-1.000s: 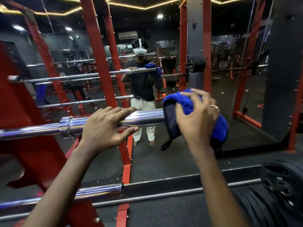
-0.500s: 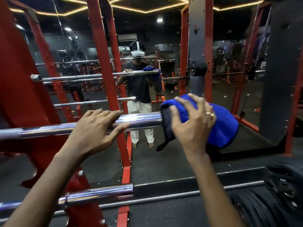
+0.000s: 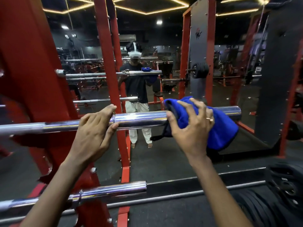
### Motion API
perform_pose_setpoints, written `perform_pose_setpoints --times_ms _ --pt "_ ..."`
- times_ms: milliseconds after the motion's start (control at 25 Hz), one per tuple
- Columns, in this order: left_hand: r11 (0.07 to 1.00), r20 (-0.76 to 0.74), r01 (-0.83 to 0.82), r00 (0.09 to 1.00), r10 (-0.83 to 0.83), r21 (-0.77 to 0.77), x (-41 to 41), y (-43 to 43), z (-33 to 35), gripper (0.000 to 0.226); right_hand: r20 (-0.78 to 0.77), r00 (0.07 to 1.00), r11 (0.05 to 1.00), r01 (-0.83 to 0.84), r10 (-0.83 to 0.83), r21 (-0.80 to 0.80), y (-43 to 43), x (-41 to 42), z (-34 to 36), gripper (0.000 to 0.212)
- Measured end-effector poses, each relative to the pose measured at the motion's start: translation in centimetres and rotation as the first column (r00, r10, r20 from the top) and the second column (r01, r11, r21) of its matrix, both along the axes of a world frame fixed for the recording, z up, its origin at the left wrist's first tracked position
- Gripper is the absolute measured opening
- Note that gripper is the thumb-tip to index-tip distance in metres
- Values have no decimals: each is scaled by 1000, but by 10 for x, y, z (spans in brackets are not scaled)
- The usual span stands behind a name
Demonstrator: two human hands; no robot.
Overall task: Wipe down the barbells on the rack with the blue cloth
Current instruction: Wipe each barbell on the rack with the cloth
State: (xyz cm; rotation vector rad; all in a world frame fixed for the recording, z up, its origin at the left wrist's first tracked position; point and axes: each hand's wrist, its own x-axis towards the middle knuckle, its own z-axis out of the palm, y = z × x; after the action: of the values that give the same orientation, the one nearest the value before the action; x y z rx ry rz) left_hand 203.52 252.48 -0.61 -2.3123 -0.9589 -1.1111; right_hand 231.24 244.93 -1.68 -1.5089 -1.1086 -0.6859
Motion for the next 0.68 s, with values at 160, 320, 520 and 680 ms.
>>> perform_pose_setpoints --times_ms 160,320,520,680 --pt "999 64 40 997 -38 -33 -17 3 -9 50 132 985 993 -112 114 -22 0 0 -7 45" --pt "995 14 -97 995 97 21 -39 7 -24 52 -117 993 995 15 -4 98 5 -10 0 38" --pt "979 -6 -199 980 199 50 -27 8 -16 41 67 988 990 -135 137 -41 19 -104 -1 42" --pt "967 -180 -250 950 254 44 -28 6 8 34 201 959 978 -184 200 -96 19 -99 1 47"
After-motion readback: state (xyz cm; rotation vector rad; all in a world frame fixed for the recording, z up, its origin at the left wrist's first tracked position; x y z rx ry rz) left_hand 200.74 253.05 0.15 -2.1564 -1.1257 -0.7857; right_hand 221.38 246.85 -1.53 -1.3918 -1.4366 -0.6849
